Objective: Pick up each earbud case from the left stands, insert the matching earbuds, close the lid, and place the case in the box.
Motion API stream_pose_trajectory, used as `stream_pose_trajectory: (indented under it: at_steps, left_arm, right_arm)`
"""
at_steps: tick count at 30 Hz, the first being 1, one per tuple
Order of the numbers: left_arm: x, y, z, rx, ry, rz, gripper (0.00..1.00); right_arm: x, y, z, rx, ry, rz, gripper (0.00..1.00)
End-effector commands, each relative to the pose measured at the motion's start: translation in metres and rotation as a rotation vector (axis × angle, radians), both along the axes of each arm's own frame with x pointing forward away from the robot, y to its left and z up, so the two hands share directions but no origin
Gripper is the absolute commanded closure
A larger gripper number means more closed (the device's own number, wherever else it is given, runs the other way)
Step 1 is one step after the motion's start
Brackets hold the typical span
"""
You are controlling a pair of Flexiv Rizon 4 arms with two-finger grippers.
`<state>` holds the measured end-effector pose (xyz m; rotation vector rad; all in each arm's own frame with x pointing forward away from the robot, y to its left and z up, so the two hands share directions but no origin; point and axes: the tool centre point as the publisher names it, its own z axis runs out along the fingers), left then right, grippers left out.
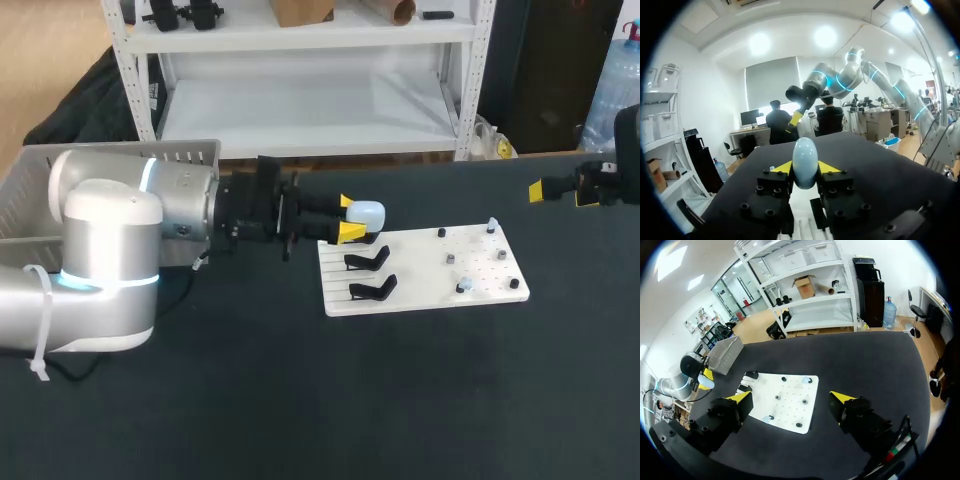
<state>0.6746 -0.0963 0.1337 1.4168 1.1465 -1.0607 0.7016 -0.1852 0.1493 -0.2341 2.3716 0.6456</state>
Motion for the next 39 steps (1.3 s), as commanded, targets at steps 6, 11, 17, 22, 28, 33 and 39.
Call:
stream_pose_trajectory:
  at_steps: [6, 11, 17, 22, 28, 33, 39]
  left_arm:
    - [0.003, -0.015, -0.008, -0.046, 0.022, -0.011, 1.0]
    - [0.003, -0.018, -0.01, -0.066, 0.042, -0.013, 1.0]
    - [0.004, -0.02, -0.013, -0.079, 0.056, -0.007, 1.0]
    - [0.006, -0.019, -0.015, -0.073, 0.059, -0.004, 1.0]
    - [0.009, -0.016, -0.018, -0.06, 0.068, 0.005, 1.0]
    - [0.011, -0.016, -0.021, -0.058, 0.08, 0.007, 1.0]
    - [0.013, -0.017, -0.023, -0.076, 0.088, 0.004, 1.0]
  right_arm:
    - [-0.018, 0.008, 0.004, -0.017, -0.011, 0.025, 0.0]
    - [-0.034, 0.024, 0.007, -0.017, -0.022, 0.055, 0.0]
    - [-0.055, 0.053, 0.01, -0.037, -0.029, 0.112, 0.0]
    - [-0.068, 0.079, 0.013, -0.054, -0.033, 0.155, 0.0]
    - [-0.078, 0.106, 0.013, -0.076, -0.021, 0.206, 0.0]
    - [-0.081, 0.121, 0.011, -0.082, -0.005, 0.223, 0.0]
    - [-0.082, 0.136, 0.004, -0.1, 0.03, 0.237, 0.0]
